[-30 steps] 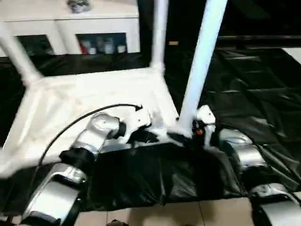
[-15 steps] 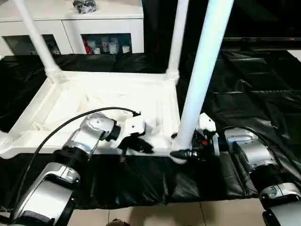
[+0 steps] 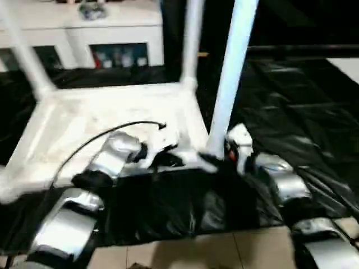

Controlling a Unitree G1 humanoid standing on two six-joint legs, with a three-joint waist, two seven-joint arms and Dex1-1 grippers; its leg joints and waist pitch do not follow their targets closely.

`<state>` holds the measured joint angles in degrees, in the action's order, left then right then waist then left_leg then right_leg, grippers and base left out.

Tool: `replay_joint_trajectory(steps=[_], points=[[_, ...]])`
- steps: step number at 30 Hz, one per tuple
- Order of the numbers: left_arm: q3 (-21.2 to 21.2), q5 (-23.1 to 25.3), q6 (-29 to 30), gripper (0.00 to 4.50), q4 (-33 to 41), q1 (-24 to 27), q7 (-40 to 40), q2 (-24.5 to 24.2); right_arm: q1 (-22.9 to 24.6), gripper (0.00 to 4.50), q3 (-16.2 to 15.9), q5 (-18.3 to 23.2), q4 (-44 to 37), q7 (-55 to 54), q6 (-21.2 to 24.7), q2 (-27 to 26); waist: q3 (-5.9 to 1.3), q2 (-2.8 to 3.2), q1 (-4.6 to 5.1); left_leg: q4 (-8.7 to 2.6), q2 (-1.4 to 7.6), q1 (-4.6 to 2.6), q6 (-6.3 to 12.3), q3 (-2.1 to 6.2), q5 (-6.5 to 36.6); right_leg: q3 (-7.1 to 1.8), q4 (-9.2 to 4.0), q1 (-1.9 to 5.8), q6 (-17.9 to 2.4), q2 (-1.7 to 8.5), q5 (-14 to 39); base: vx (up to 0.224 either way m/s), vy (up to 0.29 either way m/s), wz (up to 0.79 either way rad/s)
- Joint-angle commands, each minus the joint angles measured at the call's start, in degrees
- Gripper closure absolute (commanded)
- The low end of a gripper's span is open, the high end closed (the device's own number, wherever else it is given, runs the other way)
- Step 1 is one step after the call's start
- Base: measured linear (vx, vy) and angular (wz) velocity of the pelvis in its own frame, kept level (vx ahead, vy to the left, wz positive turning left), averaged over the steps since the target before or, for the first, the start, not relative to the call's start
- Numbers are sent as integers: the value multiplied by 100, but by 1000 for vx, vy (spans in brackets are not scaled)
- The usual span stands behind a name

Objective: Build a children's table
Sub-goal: Rotate leg to tighten

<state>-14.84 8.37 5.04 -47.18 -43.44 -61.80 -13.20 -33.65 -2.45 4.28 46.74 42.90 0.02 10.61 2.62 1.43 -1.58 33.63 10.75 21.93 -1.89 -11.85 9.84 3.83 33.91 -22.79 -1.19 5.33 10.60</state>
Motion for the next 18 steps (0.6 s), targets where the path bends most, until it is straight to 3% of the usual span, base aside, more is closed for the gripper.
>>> replay_joint_trajectory(steps=[1,4,7,8,17,18], points=[[-34,-128,60,450,140,-227,293,434,-54,175,-194,-151,304,-573,179,-351,-281,-16,50,-487,269,-158,-153,236,2282,-208,-553,129,-854,368,2764,0,0,0],[-104,-15,122,450,136,-207,724,732,-202,175,-66,-185,596,-1531,223,-702,-304,-9,75,-479,258,-167,-111,225,2287,-216,-559,114,-895,361,2506,0,0,0],[-179,112,54,450,85,-192,942,848,-259,175,-24,-262,702,-1801,159,-904,-308,4,100,-474,251,-160,-40,200,2262,-221,-559,120,-974,344,2201,0,0,0],[-197,135,39,450,86,-187,972,861,-267,120,-49,-295,710,-1765,70,-961,-313,-1,109,-474,250,-148,-10,198,2233,-217,-550,134,-995,342,2119,0,0,0],[-209,71,-384,450,125,-175,581,555,-314,52,-175,-184,602,-887,-227,-804,-339,3,114,-462,257,-109,155,184,2001,-220,-489,189,-1145,342,1662,0,0,0],[-224,-14,-619,450,174,-127,220,397,-228,52,-319,-87,389,-120,-182,-575,-339,-1,112,-457,252,-110,192,177,1979,-219,-496,193,-1156,341,1636,0,0,0]])
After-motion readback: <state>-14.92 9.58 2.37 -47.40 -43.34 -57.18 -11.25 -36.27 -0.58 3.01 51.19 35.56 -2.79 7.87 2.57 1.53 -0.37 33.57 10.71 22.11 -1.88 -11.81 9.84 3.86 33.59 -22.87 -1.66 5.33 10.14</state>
